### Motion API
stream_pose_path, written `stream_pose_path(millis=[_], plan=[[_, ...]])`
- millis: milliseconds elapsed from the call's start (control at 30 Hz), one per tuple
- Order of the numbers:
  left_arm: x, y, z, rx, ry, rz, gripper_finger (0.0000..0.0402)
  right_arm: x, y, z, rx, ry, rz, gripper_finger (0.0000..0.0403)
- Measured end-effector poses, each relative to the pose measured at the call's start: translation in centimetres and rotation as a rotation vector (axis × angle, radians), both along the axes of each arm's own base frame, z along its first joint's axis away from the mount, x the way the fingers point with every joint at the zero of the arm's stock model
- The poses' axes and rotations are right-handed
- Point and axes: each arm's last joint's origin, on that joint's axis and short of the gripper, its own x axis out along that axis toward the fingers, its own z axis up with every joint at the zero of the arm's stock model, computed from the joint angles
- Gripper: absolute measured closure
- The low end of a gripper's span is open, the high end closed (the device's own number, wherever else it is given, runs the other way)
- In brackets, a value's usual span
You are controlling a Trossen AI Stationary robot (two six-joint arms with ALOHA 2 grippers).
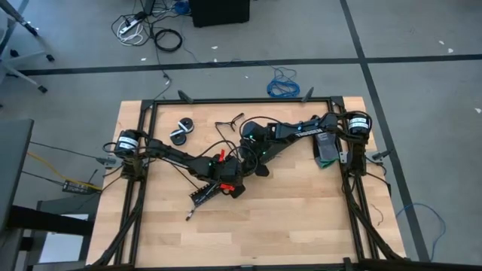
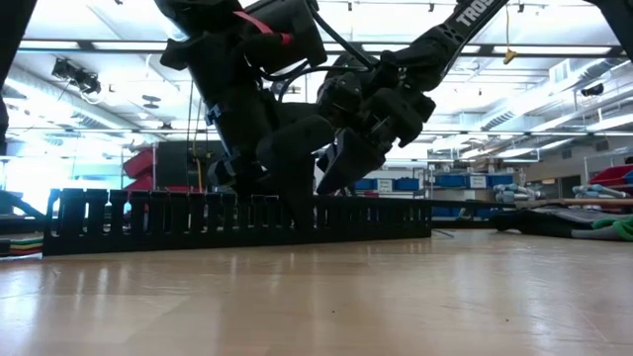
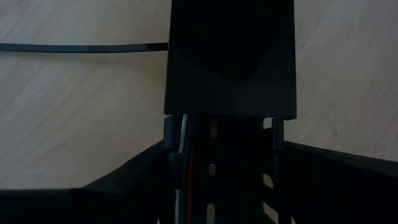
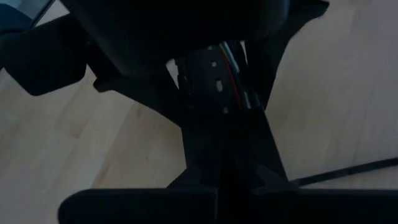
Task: Ziptie cables
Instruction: Insert the black cover of the black cable duct
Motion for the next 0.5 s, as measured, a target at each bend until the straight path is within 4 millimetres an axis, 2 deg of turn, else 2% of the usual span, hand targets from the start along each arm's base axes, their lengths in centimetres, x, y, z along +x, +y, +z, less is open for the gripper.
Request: stream_pose_path(millis=[500], plan=[[-0.08, -0.04, -0.05, -0.010, 0.011, -0.007, 0.0156, 0.98, 0.28, 0.24, 0.004, -0.086, -0.027, 0.0403]])
